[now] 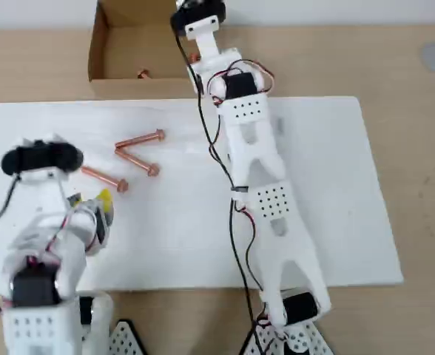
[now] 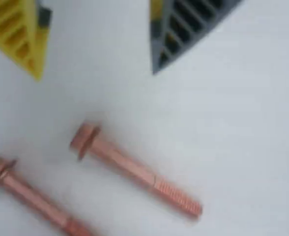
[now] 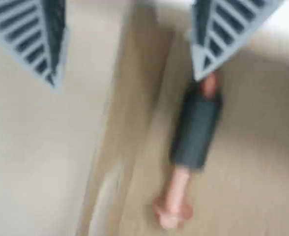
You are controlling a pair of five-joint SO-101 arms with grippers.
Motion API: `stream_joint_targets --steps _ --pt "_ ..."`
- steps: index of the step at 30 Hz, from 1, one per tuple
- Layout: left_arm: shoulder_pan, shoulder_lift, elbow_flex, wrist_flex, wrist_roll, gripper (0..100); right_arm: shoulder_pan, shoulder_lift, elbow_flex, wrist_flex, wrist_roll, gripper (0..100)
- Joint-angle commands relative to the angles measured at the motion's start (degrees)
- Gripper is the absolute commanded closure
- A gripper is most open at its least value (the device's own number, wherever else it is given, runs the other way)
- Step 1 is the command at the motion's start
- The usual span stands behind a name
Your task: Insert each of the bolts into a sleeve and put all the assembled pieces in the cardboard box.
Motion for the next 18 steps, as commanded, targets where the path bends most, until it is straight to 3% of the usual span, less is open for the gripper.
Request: stream_joint_targets --steps 1,6,10,15,18 --pt "-0.62 14.73 -12.13 1.58 1.93 84 0.48 -13.23 -3.38 10.64 0.0 78.4" --pt "-0.53 34.33 -29.27 6.59 2.29 84 0.66 -22.37 -3.38 28.31 0.0 78.5" --pt "-0.53 48.22 -40.53 10.81 5.89 84 3.21 -26.95 -3.3 28.57 0.0 78.5" --pt "-0.09 63.78 -51.08 14.15 5.36 84 5.49 -31.96 -0.48 28.66 0.0 78.5" --pt "2.9 72.04 -56.62 16.62 -2.99 84 7.34 -37.14 6.29 28.75 0.0 78.5"
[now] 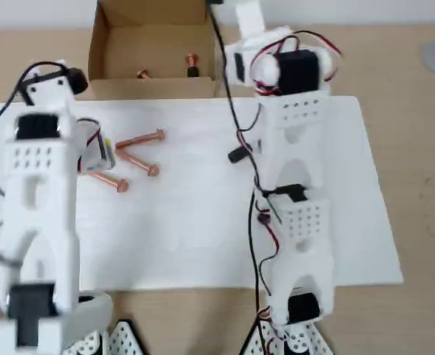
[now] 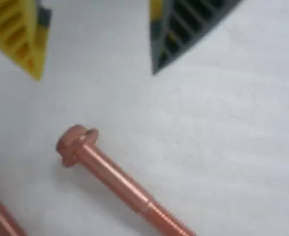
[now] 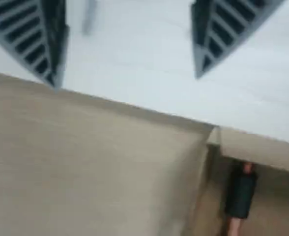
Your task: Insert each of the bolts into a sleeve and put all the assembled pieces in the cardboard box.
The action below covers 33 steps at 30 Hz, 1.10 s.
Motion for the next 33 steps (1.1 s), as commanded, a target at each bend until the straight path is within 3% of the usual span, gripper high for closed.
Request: stream_joint_targets --steps 1,8,14,21,28,33 --pt "3.96 8.57 -9.23 2.81 -11.87 84 3.12 -9.98 7.69 1.05 0.0 78.5" --pt "5.54 19.3 -21.54 3.16 -47.21 84 6.55 -31.25 43.74 0.88 0.35 78.5" --pt "6.42 25.54 -32.62 3.16 -63.74 84 10.15 -50.07 73.54 0.79 4.48 78.5" --pt "7.91 39.96 -48.62 3.08 -69.63 84 13.85 -66.51 88.4 0.09 19.52 78.5" --pt "8.79 57.45 -68.31 3.34 -69.54 84 18.15 -74.24 95.78 -1.05 20.57 78.5" --pt "8.79 66.33 -77.8 3.52 -69.54 84 28.7 -74.77 99.03 -6.42 20.31 78.5"
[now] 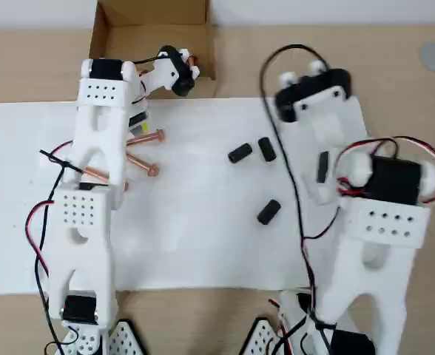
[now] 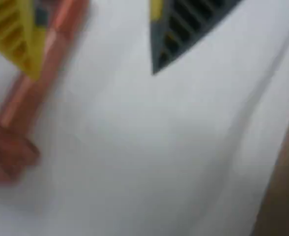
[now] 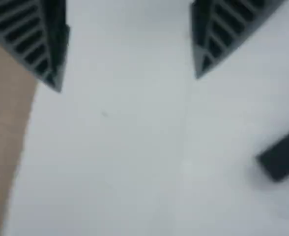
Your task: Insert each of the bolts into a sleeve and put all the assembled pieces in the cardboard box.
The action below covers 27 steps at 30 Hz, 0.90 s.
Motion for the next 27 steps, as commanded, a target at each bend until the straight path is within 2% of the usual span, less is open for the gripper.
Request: stream_joint_targets --steps 1,3,8,14,18,23,27 --pt "0.97 2.95 -8.0 0.35 -0.7 84 7.6 -1.71 1.54 -4.48 0.18 78.5" --pt "1.14 4.44 -9.49 1.05 -0.7 84 9.98 -1.71 2.77 -5.8 0.18 78.5" --pt "1.67 3.47 -15.21 9.05 -0.7 84 11.91 -1.71 5.23 -6.15 0.53 78.5" --pt "1.85 1.63 -17.93 9.41 -0.26 84 11.82 -1.63 6.29 -8.26 0.53 78.5" --pt "2.55 -2.07 -10.29 9.49 -1.32 84 11.82 -1.63 6.37 -8.44 0.53 78.5" --pt "4.13 -8.92 3.78 9.49 -6.33 84 11.82 -1.63 6.37 -8.44 0.62 78.5" --pt "4.57 -11.91 7.82 9.41 -9.32 84 11.82 -1.63 6.37 -8.44 0.79 78.5"
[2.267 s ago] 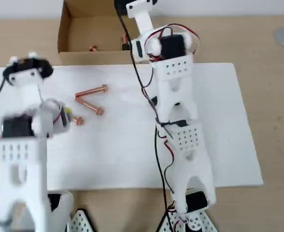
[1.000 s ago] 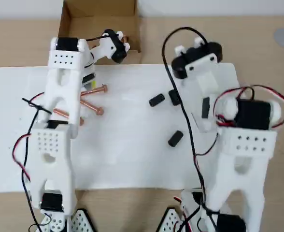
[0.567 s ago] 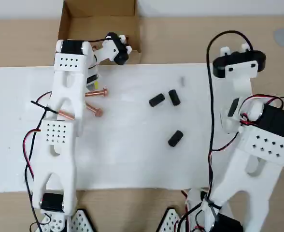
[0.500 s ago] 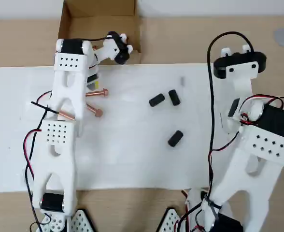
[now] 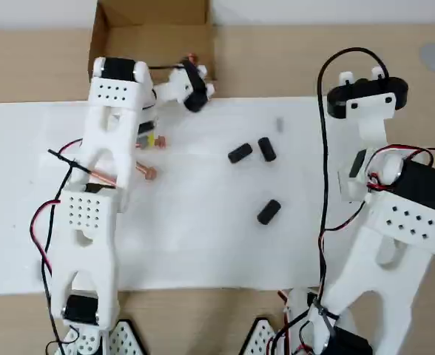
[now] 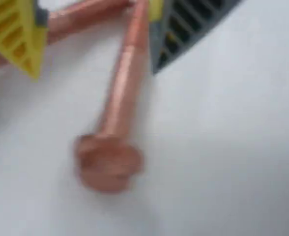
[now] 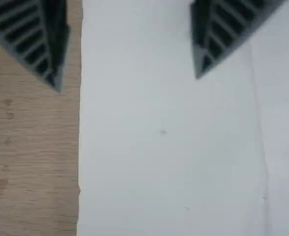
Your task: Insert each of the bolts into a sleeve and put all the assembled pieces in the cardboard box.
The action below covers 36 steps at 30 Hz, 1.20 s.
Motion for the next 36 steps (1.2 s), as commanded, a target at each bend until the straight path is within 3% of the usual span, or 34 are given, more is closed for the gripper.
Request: stream_joint_targets --steps 1,17,22,27,32,36 --pt "0.88 -5.49 1.49 0.35 -2.02 84 1.01 -1.63 0.04 -1.05 1.49 78.5" --pt "1.05 4.44 1.14 -5.45 -2.46 84 0.75 -1.63 0.04 -1.14 2.55 78.5" --pt "1.14 10.24 1.14 -12.84 0.7 84 0.75 -1.63 0.04 -1.14 2.55 78.5" --pt "0.88 11.74 -1.93 -12.22 2.29 84 0.66 -1.63 0.04 -1.14 2.55 78.5" --pt "1.05 12.79 -4.66 -11.16 2.2 96 0.66 -1.63 0.04 -1.93 2.2 78.5" --pt "1.14 12.97 -5.54 -11.16 2.29 98 0.66 -1.63 0.04 -1.93 2.2 78.5"
